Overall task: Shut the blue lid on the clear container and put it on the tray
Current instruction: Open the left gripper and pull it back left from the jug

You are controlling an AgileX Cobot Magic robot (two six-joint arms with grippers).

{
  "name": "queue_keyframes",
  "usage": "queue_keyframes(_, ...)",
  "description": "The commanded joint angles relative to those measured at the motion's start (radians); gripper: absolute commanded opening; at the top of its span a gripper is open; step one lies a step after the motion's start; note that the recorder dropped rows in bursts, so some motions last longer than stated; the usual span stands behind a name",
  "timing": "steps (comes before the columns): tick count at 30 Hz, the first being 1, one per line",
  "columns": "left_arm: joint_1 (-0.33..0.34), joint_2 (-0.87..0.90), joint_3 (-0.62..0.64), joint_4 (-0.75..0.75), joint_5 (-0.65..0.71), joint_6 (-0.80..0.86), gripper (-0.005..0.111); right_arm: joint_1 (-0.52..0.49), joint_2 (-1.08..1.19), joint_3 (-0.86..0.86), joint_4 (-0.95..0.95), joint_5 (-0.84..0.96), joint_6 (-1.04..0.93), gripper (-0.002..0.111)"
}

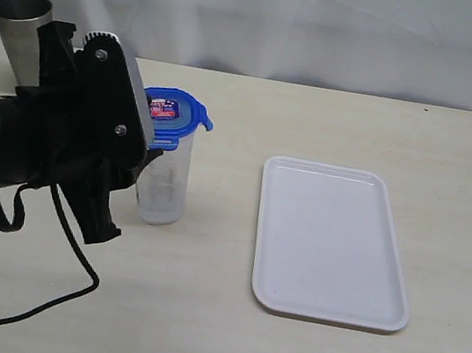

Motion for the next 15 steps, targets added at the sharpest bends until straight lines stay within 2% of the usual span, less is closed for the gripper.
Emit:
queue_keyframes(1,-0.003,-0.016,0.002,-0.038,0.024,0.026,0.049,0.001,-0.006,0.003,0.001,0.000,0.000,0.004)
queue_keyframes(6,-0.003,-0.016,0.002,-0.038,0.000,-0.043,0.043,0.001,-0.006,0.003,0.001,0.000,0.000,0.004)
queue_keyframes(8,-0.003,-0.016,0.002,-0.035,-0.047,-0.082,0.035,0.001,-0.006,0.003,0.001,0.000,0.000,0.004)
queue_keyframes(10,-0.003,-0.016,0.002,-0.035,-0.107,-0.107,0.022,0.001,-0.006,0.003,0.001,0.000,0.000,0.004)
queue_keyframes(13,-0.001,-0.016,0.002,-0.035,-0.122,-0.122,0.002,0.001,-0.006,0.003,0.001,0.000,0.000,0.004)
queue_keyframes(15,-0.001,-0.016,-0.002,-0.033,-0.101,-0.130,0.000,0.001,-0.006,0.003,0.001,0.000,0.000,0.004)
